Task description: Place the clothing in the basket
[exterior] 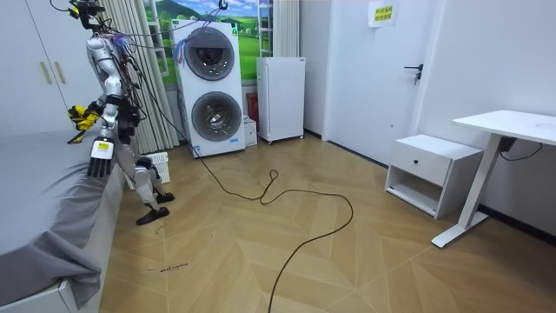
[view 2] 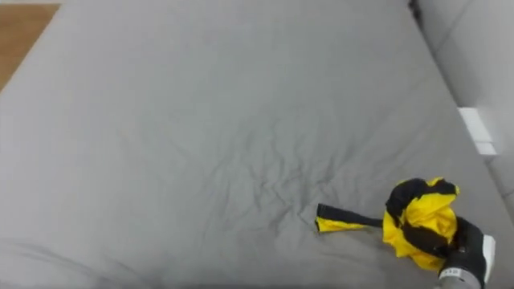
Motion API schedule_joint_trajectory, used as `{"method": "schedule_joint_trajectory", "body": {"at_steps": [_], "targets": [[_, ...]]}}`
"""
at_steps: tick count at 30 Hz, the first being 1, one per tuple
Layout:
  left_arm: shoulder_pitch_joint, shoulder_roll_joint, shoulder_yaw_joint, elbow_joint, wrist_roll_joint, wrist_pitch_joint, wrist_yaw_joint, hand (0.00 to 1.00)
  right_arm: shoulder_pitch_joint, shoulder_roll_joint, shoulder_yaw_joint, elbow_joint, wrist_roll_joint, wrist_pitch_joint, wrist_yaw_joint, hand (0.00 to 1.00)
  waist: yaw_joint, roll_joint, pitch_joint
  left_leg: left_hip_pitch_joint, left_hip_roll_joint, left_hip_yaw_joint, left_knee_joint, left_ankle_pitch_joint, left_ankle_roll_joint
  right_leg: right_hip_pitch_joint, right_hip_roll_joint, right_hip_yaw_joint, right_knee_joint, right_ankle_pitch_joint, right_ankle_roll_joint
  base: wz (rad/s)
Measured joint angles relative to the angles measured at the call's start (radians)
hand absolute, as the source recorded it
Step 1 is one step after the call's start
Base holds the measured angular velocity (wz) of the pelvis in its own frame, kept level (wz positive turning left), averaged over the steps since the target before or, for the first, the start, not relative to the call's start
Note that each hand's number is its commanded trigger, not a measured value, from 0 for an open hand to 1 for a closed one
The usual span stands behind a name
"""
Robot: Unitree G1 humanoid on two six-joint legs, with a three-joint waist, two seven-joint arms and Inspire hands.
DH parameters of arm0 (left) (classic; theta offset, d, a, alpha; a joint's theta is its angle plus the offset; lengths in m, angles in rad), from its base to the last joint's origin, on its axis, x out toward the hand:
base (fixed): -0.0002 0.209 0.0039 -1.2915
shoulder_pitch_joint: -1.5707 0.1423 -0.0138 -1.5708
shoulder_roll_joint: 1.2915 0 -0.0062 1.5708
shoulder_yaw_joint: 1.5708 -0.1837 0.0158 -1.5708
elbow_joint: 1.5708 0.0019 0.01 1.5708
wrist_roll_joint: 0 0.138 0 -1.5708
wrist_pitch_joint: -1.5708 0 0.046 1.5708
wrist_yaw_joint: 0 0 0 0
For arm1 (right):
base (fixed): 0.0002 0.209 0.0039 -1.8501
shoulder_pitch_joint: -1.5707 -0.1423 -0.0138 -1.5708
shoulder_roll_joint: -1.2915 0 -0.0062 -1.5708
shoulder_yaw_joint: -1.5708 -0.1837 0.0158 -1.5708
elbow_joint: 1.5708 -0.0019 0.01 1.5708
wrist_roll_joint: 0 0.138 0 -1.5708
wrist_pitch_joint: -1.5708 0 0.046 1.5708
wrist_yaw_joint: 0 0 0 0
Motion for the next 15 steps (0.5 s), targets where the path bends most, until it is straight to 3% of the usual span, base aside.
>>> {"method": "schedule_joint_trajectory", "body": {"at_steps": [3,11,15], "targets": [[0.025,0.001,-0.001,0.003,0.0,0.017,0.022,0.0,0.015,0.0,-0.001,-0.025,0.0,0.0,-0.013,1.0,-0.023,0.003,-0.0012,0.019,0.011,0.026,-0.001,-0.008,-0.007,-0.001,0.012,0.047,-0.001,0.013,-0.002,-0.46],[0.04,0.001,0.006,0.003,0.003,0.057,0.03,0.0,0.041,0.016,-0.068,-0.046,0.001,0.001,-0.026,1.0,-0.045,0.015,0.0114,0.025,0.025,0.076,-0.003,-0.019,-0.011,-0.02,0.027,0.104,0.0,0.016,-0.003,-0.22],[0.041,0.001,0.01,0.002,0.012,0.076,0.036,0.0,0.068,0.019,-0.073,-0.054,0.001,0.002,-0.029,1.0,-0.053,0.028,0.0063,0.025,0.031,0.083,-0.003,-0.022,-0.016,-0.03,0.035,0.124,0.006,0.021,-0.007,-0.14]]}}
